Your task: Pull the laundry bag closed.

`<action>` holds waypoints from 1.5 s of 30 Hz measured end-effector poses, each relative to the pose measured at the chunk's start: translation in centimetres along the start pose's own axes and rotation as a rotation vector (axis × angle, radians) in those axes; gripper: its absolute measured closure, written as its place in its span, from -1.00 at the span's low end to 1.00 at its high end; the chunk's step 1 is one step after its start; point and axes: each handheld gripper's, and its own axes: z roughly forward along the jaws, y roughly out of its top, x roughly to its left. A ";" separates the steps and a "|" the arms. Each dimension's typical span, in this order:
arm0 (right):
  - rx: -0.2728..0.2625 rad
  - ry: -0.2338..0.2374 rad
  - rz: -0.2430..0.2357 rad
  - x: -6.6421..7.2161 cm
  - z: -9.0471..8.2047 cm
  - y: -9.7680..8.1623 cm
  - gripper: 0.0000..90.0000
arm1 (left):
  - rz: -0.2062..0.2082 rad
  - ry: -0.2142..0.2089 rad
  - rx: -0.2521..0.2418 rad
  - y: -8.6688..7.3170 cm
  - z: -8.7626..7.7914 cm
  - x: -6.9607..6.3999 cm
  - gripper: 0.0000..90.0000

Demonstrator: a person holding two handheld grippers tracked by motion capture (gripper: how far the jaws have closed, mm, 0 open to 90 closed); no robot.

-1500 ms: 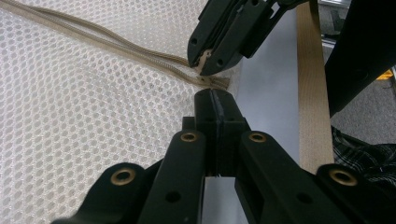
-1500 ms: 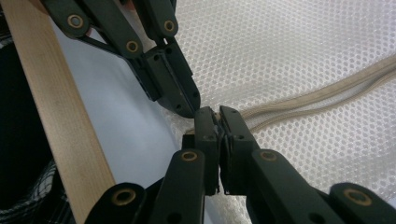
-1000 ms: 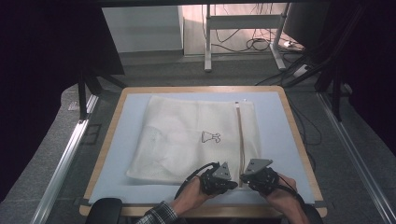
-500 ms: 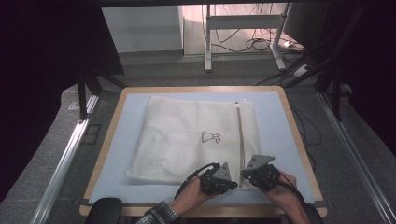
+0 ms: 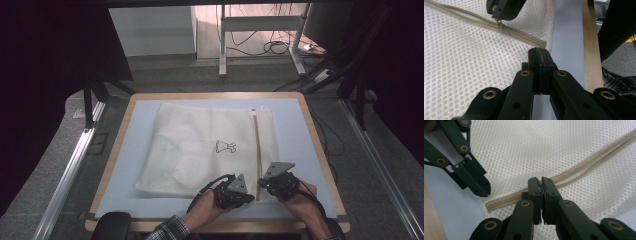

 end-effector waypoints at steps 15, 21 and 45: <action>-0.001 -0.013 -0.003 -1.0 0.4 0.3 0.91 | -0.004 -0.005 0.001 0.0 0.0 0.1 0.99; 0.001 -0.021 -0.004 -1.3 0.6 0.5 0.92 | -0.009 -0.008 -0.002 0.0 0.0 0.1 1.00; 0.009 -0.046 0.001 -2.8 1.6 1.2 0.91 | -0.014 -0.012 -0.002 0.0 0.0 0.2 0.99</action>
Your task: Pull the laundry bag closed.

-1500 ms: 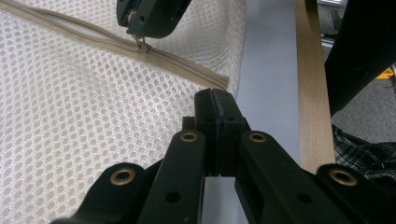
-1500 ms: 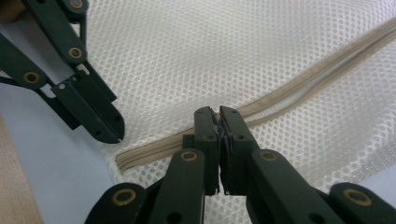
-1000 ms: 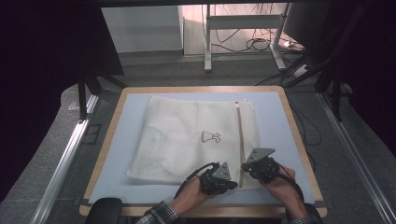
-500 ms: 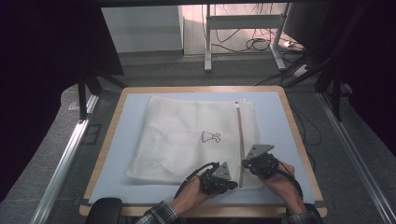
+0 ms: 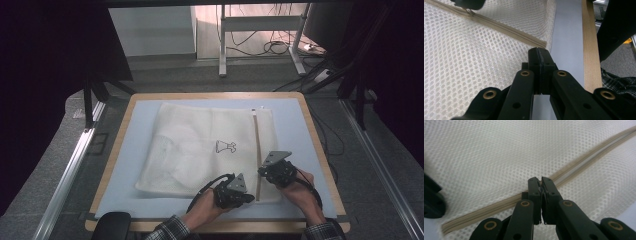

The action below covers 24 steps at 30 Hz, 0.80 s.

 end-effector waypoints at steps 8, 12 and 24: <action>-0.006 -0.014 0.004 -0.9 0.3 0.2 0.91 | -0.009 -0.002 -0.005 0.0 0.0 0.0 0.99; -0.005 -0.022 0.003 -1.3 0.5 0.3 0.91 | -0.010 -0.003 -0.006 0.0 0.0 0.0 1.00; -0.005 -0.042 -0.001 -2.3 1.0 0.8 0.90 | -0.010 -0.004 -0.007 0.0 0.0 0.0 0.99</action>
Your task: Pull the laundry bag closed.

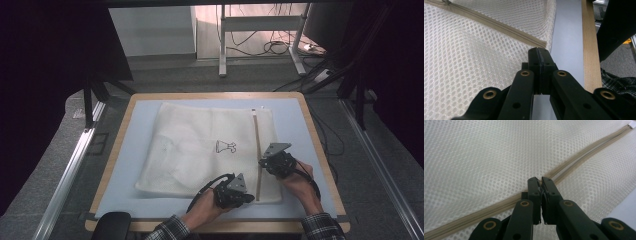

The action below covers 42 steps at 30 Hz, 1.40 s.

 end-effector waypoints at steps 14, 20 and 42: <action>0.001 -0.020 -0.023 -0.8 0.9 0.8 0.90 | -0.005 0.003 -0.005 0.0 0.0 -0.1 1.00; 0.002 -0.031 -0.032 -1.3 1.2 1.2 0.90 | -0.003 0.004 -0.005 0.0 0.0 -0.1 0.99; 0.006 -0.055 -0.027 -2.9 2.4 2.0 0.90 | -0.006 0.000 -0.008 0.0 0.1 -0.1 1.00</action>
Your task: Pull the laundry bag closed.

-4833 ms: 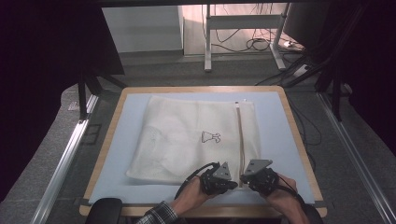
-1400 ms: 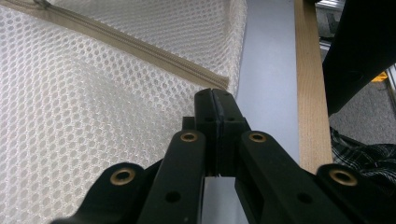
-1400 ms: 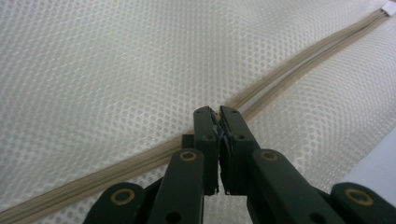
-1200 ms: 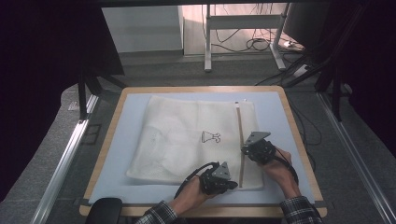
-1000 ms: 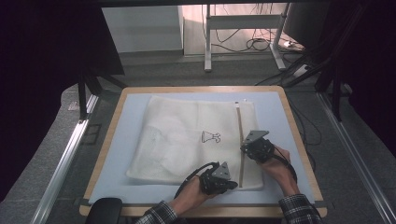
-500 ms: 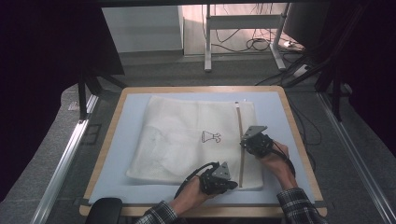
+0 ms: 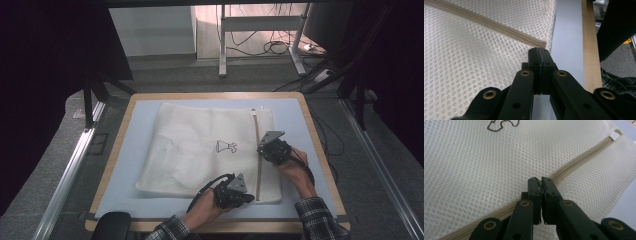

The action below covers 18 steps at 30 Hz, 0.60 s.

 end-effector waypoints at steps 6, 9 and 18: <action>0.001 -0.003 0.000 -0.6 0.4 0.2 0.91 | 0.009 0.000 0.007 0.0 0.0 0.1 0.99; 0.003 -0.005 0.001 -0.8 0.5 0.3 0.91 | 0.008 0.001 0.008 0.0 -0.1 0.1 0.99; 0.002 -0.006 0.016 -2.0 1.1 0.6 0.91 | 0.014 0.006 0.009 0.0 -0.1 0.0 1.00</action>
